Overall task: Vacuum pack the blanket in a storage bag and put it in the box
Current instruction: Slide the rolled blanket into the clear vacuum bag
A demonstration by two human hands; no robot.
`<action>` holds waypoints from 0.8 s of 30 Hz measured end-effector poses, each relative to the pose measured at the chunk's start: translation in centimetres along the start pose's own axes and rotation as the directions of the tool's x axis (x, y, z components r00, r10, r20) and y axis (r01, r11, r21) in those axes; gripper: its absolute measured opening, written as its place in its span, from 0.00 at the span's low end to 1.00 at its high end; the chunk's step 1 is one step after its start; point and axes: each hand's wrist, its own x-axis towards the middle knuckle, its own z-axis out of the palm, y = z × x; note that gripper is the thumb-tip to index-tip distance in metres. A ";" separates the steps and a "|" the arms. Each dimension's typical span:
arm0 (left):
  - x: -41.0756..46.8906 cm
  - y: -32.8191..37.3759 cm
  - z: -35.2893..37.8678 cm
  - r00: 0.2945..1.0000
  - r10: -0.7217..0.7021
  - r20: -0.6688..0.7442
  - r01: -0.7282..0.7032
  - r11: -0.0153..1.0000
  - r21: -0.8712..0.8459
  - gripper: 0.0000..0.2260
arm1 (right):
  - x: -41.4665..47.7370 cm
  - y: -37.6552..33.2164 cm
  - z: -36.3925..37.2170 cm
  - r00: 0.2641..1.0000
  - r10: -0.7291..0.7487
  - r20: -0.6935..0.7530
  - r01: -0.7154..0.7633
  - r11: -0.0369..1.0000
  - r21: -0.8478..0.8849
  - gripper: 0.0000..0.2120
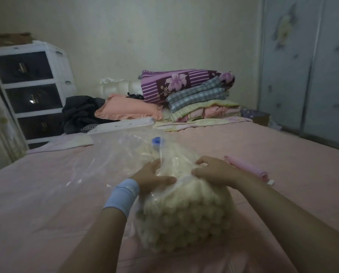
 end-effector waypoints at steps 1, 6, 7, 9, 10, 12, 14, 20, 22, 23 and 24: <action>0.3 0.9 0.4 0.999 0.035 0.003 -0.035 0.999 0.009 0.41 | -1.0 0.8 -0.8 0.999 0.039 -0.024 -0.039 0.999 0.021 0.23; 2.9 4.7 2.8 0.980 0.199 0.012 -0.199 0.980 0.025 0.44 | -5.1 3.7 -3.9 0.981 0.176 -0.084 -0.175 0.984 0.020 0.25; 3.4 4.9 3.0 0.978 0.209 0.003 -0.209 0.977 0.031 0.46 | -5.4 4.0 -4.1 0.977 0.170 -0.129 -0.181 0.981 -0.073 0.27; 4.1 4.7 3.1 0.983 0.183 -0.028 -0.180 0.980 0.085 0.51 | -5.6 3.9 -4.2 0.960 0.135 -0.245 -0.220 0.905 -0.363 0.32; 4.2 4.5 2.9 0.986 0.158 -0.058 -0.150 0.980 0.130 0.52 | -5.4 3.8 -4.1 0.949 0.082 -0.306 -0.226 0.851 -0.474 0.34; 3.7 4.1 2.1 0.979 0.127 -0.157 -0.087 0.967 0.240 0.51 | -4.7 3.4 -3.5 0.960 -0.044 -0.278 -0.114 0.842 -0.528 0.36; 2.8 4.1 1.2 0.952 0.186 -0.244 -0.092 0.931 0.352 0.42 | -4.2 3.3 -3.0 0.998 -0.063 -0.022 0.052 0.941 -0.333 0.43; -1.1 6.4 3.4 0.896 0.440 0.065 -0.425 0.805 0.414 0.33 | -4.0 3.9 -1.5 0.989 -0.090 0.119 0.085 0.995 0.045 0.44; -1.7 6.7 4.7 0.921 0.355 0.159 -0.377 0.714 0.590 0.40 | -3.9 4.6 -1.7 0.993 -0.120 0.007 0.114 0.962 0.248 0.29; -1.8 6.7 4.9 0.931 0.334 0.148 -0.346 0.682 0.644 0.43 | -3.9 5.2 -2.0 0.991 -0.101 -0.091 0.119 0.969 0.218 0.23; -2.0 6.8 4.9 0.940 0.316 0.127 -0.316 0.670 0.671 0.46 | -4.1 5.9 -2.5 0.980 -0.084 -0.181 0.097 0.993 0.061 0.23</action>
